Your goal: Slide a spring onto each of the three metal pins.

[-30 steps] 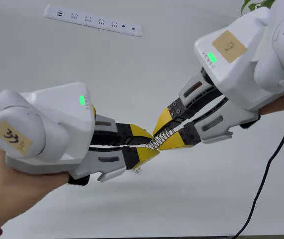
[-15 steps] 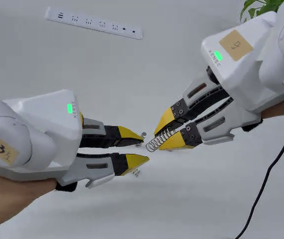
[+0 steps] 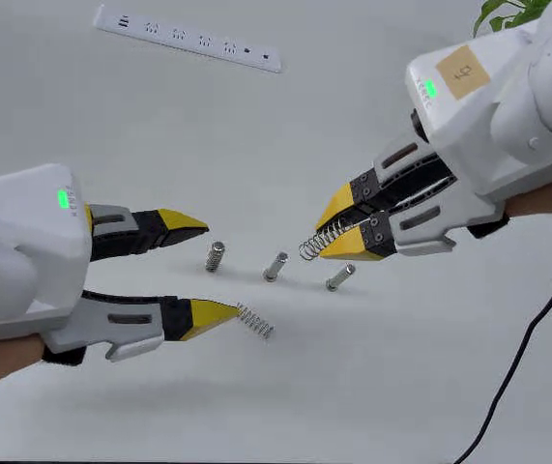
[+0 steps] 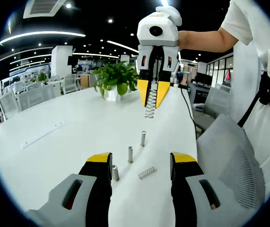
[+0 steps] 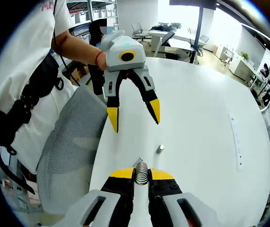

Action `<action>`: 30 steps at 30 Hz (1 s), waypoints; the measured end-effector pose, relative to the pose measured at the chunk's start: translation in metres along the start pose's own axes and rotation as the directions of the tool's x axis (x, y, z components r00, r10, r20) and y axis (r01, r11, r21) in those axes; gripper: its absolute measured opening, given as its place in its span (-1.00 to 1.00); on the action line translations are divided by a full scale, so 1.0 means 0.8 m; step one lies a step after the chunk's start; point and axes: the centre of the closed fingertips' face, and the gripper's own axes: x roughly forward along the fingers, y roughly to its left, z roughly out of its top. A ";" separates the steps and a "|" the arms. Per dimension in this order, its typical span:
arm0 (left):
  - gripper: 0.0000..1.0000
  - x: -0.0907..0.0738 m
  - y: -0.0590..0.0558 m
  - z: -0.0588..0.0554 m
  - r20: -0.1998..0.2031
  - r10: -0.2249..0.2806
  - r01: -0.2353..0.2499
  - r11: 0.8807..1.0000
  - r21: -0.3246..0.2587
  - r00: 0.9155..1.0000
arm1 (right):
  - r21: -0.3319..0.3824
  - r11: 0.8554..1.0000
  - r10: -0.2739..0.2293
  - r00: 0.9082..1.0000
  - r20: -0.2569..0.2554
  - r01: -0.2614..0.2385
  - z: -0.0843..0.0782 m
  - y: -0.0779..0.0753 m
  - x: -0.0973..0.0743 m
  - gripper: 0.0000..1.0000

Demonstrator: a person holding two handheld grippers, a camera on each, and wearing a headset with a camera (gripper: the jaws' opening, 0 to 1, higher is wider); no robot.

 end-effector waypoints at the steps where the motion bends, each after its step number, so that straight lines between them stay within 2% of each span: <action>1: 0.01 -0.001 0.001 -0.002 -0.004 0.001 -0.001 1.000 -0.002 1.000 | 0.005 1.000 -0.006 1.000 -0.006 0.006 -0.002 -0.003 0.001 -0.87; 11: 0.38 -0.004 0.011 -0.023 -0.022 0.017 -0.017 1.000 -0.011 1.000 | 0.054 0.998 -0.040 0.996 -0.077 0.044 -0.033 -0.030 0.026 -0.87; 14: 0.45 -0.004 0.012 -0.028 -0.028 0.012 -0.013 1.000 -0.011 1.000 | 0.068 0.997 -0.035 0.996 -0.082 0.041 -0.036 -0.032 0.035 -0.87; 19: 0.70 -0.004 0.015 -0.033 -0.021 0.019 -0.019 1.000 0.000 1.000 | 0.065 0.997 -0.044 0.993 -0.110 0.052 -0.045 -0.040 0.051 -0.87; 23: 0.76 -0.005 0.014 -0.037 -0.020 0.019 -0.019 1.000 -0.004 1.000 | 0.073 0.996 -0.040 0.991 -0.128 0.050 -0.055 -0.047 0.065 -0.87; 30: 0.87 -0.006 0.014 -0.043 -0.020 0.015 -0.015 1.000 -0.013 1.000 | 0.086 0.995 -0.029 0.990 -0.136 0.041 -0.058 -0.048 0.081 -0.87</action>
